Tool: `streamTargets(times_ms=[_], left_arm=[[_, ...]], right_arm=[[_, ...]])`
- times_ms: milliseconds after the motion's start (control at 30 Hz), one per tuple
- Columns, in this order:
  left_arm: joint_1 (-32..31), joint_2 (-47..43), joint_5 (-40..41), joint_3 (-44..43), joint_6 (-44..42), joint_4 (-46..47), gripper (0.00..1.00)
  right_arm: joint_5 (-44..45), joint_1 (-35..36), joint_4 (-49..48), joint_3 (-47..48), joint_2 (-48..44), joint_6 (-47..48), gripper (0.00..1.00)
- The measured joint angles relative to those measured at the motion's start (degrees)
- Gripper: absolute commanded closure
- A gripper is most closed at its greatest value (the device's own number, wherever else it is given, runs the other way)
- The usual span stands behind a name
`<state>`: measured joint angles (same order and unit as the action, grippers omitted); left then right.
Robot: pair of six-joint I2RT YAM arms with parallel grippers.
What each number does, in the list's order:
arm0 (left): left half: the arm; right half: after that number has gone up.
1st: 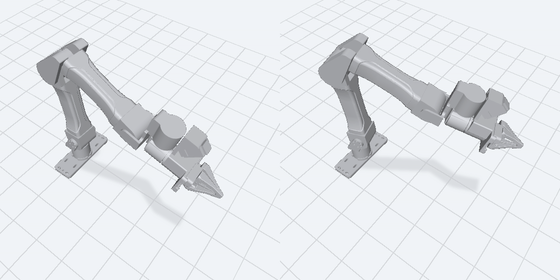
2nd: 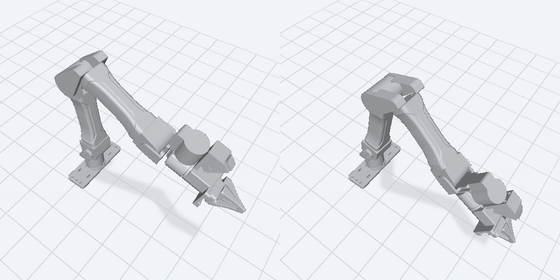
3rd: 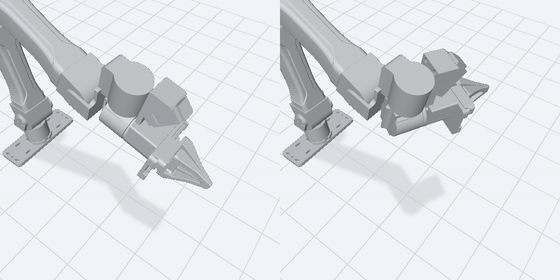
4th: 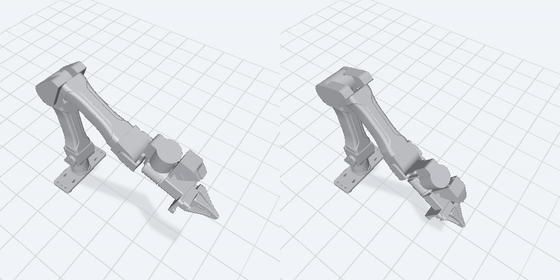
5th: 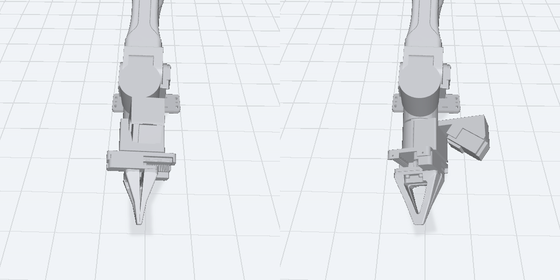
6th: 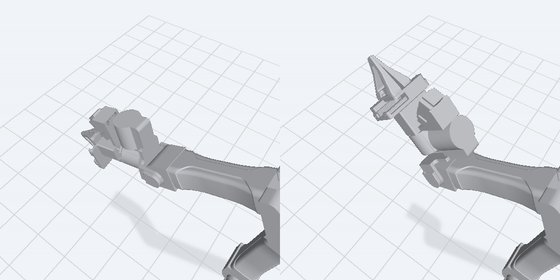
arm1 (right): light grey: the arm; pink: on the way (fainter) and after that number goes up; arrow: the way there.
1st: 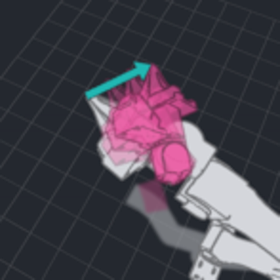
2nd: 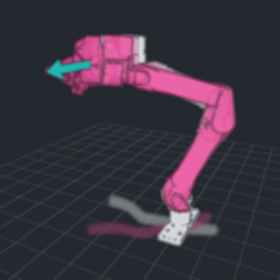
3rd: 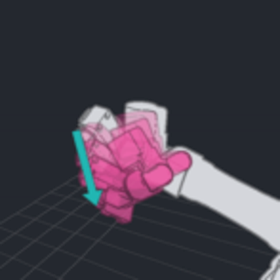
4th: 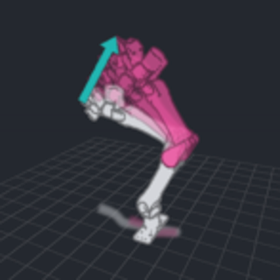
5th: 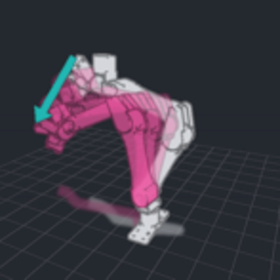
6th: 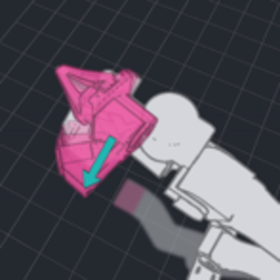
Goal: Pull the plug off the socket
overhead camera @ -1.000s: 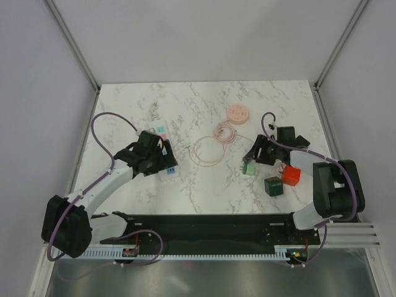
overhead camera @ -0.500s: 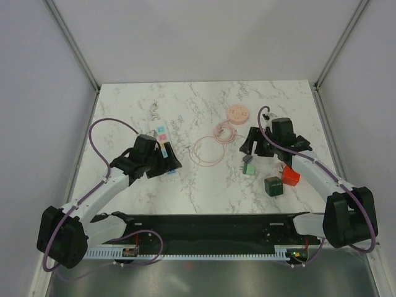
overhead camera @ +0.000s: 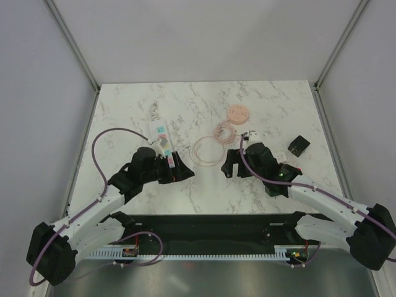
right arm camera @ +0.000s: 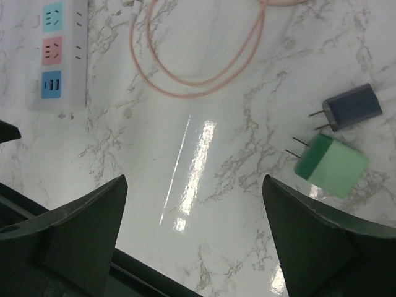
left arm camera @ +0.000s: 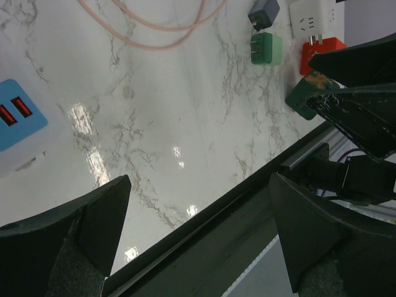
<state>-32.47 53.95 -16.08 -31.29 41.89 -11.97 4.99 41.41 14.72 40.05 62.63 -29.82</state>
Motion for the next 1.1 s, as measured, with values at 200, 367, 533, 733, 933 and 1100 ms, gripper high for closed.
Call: streamTargets(times_ms=[200, 367, 533, 733, 933, 1100], left_arm=[[-0.1, -15.6, -1.0, 11.0, 2.8, 2.4, 0.00], [-0.1, -31.5, -1.7, 19.4, 5.8, 3.6, 0.00], [-0.1, -46.4, -3.6, 27.0, 10.0, 4.8, 0.00], [-0.1, -53.4, -7.4, 28.7, 17.3, 8.1, 0.00], [-0.1, -53.5, -11.6, 28.7, 20.3, 12.2, 0.00], [-0.1, -53.5, -13.2, 28.7, 20.5, 12.6, 0.00]], right_arm=[[4.2, 0.0, -2.7, -13.6, -18.1, -6.0, 0.02], [5.4, 0.0, -4.4, -23.5, -36.5, -12.7, 0.02], [7.1, -0.1, -4.2, -31.7, -53.1, -20.8, 0.02], [8.4, -0.1, -2.3, -35.5, -60.5, -27.9, 0.02], [8.3, -0.1, -2.3, -35.5, -58.2, -31.1, 0.02], [6.6, -0.1, -2.7, -35.6, -61.3, -32.1, 0.02]])
